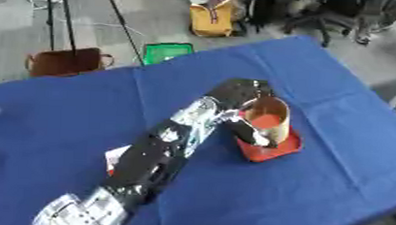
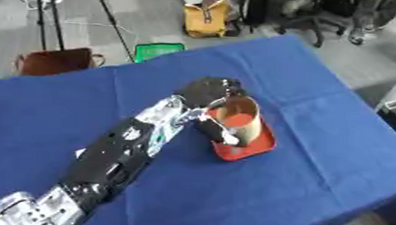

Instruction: Pick up objects on the table and place them in the box.

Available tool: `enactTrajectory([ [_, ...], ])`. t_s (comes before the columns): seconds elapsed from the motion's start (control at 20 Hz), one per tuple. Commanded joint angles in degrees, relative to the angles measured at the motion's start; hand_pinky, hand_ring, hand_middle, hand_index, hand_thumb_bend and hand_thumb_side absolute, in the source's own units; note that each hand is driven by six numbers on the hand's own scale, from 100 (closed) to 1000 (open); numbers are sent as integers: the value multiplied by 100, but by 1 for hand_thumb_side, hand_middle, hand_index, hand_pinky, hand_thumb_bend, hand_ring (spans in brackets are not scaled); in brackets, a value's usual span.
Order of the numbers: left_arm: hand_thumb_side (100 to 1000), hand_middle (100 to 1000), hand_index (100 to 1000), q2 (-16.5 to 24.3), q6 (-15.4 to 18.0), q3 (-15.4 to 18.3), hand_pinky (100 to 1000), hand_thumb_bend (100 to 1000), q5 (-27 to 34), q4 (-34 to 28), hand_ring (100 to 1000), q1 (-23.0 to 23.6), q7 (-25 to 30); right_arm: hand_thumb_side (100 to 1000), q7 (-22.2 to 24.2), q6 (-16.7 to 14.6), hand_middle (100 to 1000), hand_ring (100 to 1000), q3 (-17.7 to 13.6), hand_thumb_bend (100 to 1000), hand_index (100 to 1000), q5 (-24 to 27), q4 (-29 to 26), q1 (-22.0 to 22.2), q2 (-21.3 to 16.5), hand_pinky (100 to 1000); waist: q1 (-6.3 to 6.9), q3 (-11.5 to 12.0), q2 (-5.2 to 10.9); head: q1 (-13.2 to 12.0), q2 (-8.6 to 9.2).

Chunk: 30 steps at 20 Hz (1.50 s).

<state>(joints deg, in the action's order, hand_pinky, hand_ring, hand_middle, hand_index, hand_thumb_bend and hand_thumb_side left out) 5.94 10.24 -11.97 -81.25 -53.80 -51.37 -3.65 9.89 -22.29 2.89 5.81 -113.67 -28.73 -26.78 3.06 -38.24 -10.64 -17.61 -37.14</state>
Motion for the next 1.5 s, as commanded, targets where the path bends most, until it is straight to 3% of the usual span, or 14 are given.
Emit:
enactTrajectory([
  [0.05,778,981,949,9,-117,74,1000,1000,-797,-33,987,-145,-367,513,19,-3,737,725,-19,494,842,46,-92,-62,-51,610,-50,-9,87,-12,46],
  [0.15,809,991,954,8,-125,107,1000,1000,-1122,33,996,-143,-449,513,15,-3,737,725,-24,494,842,46,-92,-53,-56,610,-54,0,93,-5,42],
  [0.2,874,999,964,6,-106,121,1000,1000,-1227,76,1000,-139,-450,513,14,-2,737,725,-25,494,842,45,-92,-50,-57,610,-55,4,95,-2,40],
  [0.35,901,1000,976,21,81,161,1000,1000,-1443,266,1000,-123,-110,513,14,2,737,725,-27,494,842,40,-92,-32,-63,610,-63,29,108,20,29],
  [0.5,856,975,964,50,151,337,1000,983,-1063,71,974,-85,13,514,-1,3,737,725,-45,494,842,34,-92,-8,-77,610,-72,89,118,73,34],
  [0.6,799,906,941,152,49,485,897,937,-194,-459,897,5,-260,516,-16,6,737,725,-63,491,841,20,-92,13,-98,610,-69,164,126,141,41],
  [0.65,760,851,921,250,-28,618,771,889,500,-980,843,73,-481,516,-31,14,737,725,-83,492,842,8,-92,35,-112,610,-63,234,131,197,48],
  [0.75,752,821,913,556,-146,744,667,844,2138,-2155,814,255,-745,516,-68,20,736,724,-122,492,842,-15,-92,63,-142,610,-38,359,135,292,88],
  [0.9,792,800,894,1241,-281,975,620,786,4929,-4110,784,721,-856,515,-139,43,735,724,-191,493,842,-76,-92,111,-218,610,18,589,134,450,157],
  [0.95,897,779,896,1485,-340,1119,602,765,5767,-4578,758,974,-804,513,-161,55,734,724,-214,494,843,-103,-92,142,-259,610,47,705,137,511,178],
  [1.05,922,769,895,1875,-460,1472,589,824,7099,-5200,749,1492,-664,513,-204,75,734,725,-253,495,843,-157,-92,200,-323,610,94,878,148,586,211],
  [1.2,939,769,896,2178,-561,1932,582,867,8069,-5611,748,2074,-534,513,-256,95,734,725,-284,495,844,-214,-92,245,-369,610,142,1029,164,652,232],
  [1.25,1000,768,902,2227,-562,2093,582,969,8208,-5648,745,2329,-537,513,-270,94,733,725,-292,496,845,-210,-92,267,-382,610,169,1109,163,688,249],
  [1.5,1000,769,918,2223,-521,2709,625,1000,8471,-5587,750,3451,-589,513,-334,128,733,725,-363,498,846,-320,-92,340,-440,610,234,1432,120,745,245],
])
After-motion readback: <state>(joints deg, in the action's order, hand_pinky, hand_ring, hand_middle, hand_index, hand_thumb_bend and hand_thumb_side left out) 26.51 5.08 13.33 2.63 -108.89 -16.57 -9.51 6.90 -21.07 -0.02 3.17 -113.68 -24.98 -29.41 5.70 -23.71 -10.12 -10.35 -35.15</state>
